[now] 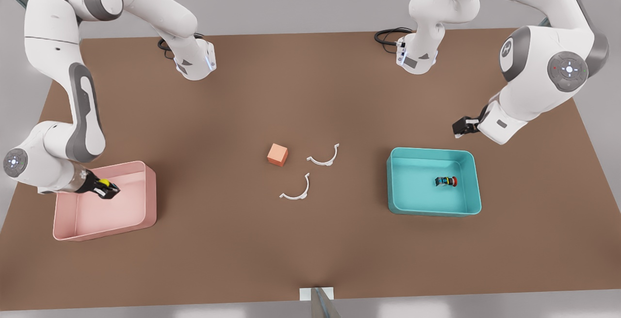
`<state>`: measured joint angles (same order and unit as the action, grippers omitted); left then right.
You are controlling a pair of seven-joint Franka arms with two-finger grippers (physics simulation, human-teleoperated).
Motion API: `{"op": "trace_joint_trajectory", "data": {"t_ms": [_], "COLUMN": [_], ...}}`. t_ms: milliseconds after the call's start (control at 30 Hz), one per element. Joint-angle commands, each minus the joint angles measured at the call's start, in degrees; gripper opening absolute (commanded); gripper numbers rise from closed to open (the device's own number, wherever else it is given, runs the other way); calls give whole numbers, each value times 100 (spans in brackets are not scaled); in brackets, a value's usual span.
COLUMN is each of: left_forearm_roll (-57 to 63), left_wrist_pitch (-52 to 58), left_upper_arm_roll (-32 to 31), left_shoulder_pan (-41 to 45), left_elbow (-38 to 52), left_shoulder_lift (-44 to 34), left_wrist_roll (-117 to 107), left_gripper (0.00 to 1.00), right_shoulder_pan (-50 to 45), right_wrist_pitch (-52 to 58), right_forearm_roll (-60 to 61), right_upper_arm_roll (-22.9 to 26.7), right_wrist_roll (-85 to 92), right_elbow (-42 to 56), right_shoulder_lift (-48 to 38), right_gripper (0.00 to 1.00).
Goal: Place the red button in the blue storage box with the left arm, and place the yellow button in the pink storage box with the right arm
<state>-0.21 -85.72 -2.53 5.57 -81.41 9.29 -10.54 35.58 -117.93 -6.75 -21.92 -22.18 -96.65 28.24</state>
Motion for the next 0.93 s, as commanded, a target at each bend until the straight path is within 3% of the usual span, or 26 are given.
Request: {"op": "trace_joint_trajectory", "data": {"t_ms": [0, 67, 100, 133, 267, 400, 500, 533, 567, 600, 633, 700, 767, 900], "left_forearm_roll": [-5, 3, 3, 3, 12, 12, 39, 47, 65, 83, 83, 83, 83, 83], "left_wrist_pitch": [11, -6, 3, 3, 20, 20, -15, -24, -32, -32, -24, -24, -24, -15], "left_upper_arm_roll": [-1, 7, 7, 7, 7, 7, 7, 7, 7, 7, 7, 7, 7, 7], "left_shoulder_pan": [5, 5, 5, -4, -12, -21, -21, -21, -12, -12, -21, -21, -21, -12], "left_elbow": [2, 2, 2, 2, 2, 11, 37, 37, 37, 46, 90, 143, 169, 169], "left_shoulder_lift": [-6, -6, -6, -6, -6, -24, -15, -15, -15, -15, -15, -15, -15, -24], "left_wrist_roll": [-98, -89, -89, -89, -80, -54, -45, -19, -19, -19, -19, -19, -19, -27], "left_gripper": [100, 100, 100, 100, 100, 100, 100, 100, 100, 100, 100, 100, 100, 100], "right_shoulder_pan": [63, 151, 212, 230, 107, -913, -904, -1176, -1360, -2254, -3432, -4419, -4384, -4270], "right_wrist_pitch": [394, 394, 359, 358, 841, 1747, 1747, 1756, 1756, 1904, 1949, 2686, 3162, 3065], "right_forearm_roll": [-107, -116, -266, -266, -266, -274, -362, -406, -450, -433, -197, 217, 437, 568], "right_upper_arm_roll": [39, 39, 39, 39, -57, -75, -822, -796, -648, 255, 1547, 2798, 2808, 2773], "right_wrist_roll": [3562, 3686, 3870, 3888, 3756, 2605, 2490, 2473, 2473, 2473, 2403, 1578, 1453, 1436], "right_elbow": [6, 6, 15, 77, 533, 1298, 1325, 1325, 1325, 1325, 1325, 1325, 1211, 1140], "right_shoulder_lift": [103, 208, 270, 331, 288, -143, -512, -705, -854, -1109, -1303, -1768, -2041, -1998], "right_gripper": [28, 30, 52, 100, 100, 100, 100, 100, 100, 100, 100, 100, 100, 100]}}
